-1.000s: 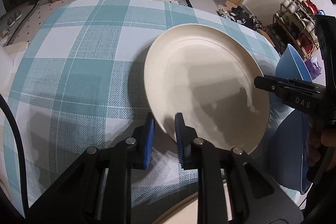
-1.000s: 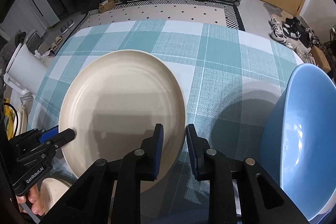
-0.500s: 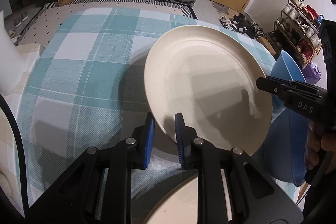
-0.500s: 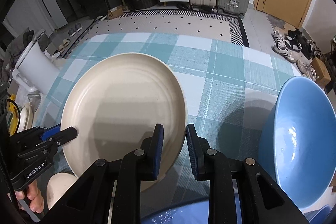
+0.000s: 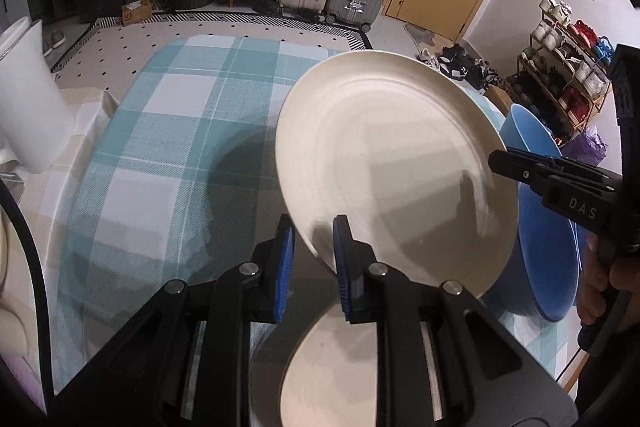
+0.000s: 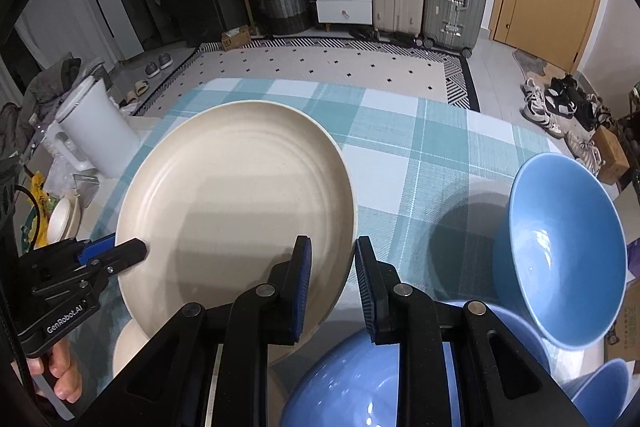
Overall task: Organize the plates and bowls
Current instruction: 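Lift the cream plate with both grippers and carry it over the plate stack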
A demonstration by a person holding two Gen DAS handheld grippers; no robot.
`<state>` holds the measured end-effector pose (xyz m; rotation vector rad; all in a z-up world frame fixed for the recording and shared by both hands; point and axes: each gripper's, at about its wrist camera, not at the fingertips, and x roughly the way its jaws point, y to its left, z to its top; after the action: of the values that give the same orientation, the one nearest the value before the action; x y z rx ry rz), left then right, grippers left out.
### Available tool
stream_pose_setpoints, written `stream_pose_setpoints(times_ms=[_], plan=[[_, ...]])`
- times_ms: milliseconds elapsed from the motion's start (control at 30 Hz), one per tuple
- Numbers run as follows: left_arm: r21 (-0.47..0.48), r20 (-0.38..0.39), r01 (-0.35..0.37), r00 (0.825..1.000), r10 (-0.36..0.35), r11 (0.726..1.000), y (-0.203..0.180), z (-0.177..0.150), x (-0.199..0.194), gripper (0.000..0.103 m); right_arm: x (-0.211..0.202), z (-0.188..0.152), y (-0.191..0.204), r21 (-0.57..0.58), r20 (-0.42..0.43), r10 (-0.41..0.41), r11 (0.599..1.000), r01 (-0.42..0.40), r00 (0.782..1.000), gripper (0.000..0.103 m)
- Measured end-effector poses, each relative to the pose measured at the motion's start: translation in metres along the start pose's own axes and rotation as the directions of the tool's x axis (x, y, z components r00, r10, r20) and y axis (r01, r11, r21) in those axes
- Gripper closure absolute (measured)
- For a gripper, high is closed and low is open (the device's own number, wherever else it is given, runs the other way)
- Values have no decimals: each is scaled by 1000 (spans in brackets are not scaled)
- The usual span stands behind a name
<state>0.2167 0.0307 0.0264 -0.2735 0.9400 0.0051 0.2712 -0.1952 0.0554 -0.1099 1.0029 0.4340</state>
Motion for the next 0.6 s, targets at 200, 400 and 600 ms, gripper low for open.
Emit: stream_pose_setpoints(times_ms=[200, 400, 600], plan=[[-13, 9, -5, 1000, 5, 1000, 4, -24, -22, 86, -20, -12, 13, -13, 37, 22, 1000, -22, 999, 80], [-30, 20, -2, 1000, 2, 1000, 10, -43, -36, 86, -32, -25, 27, -37, 56, 32, 999, -30, 998, 80], [-29, 40, -16, 999, 17, 999, 16, -62, -54, 86, -41, -38, 45, -64, 68, 39, 997, -34, 997, 80]])
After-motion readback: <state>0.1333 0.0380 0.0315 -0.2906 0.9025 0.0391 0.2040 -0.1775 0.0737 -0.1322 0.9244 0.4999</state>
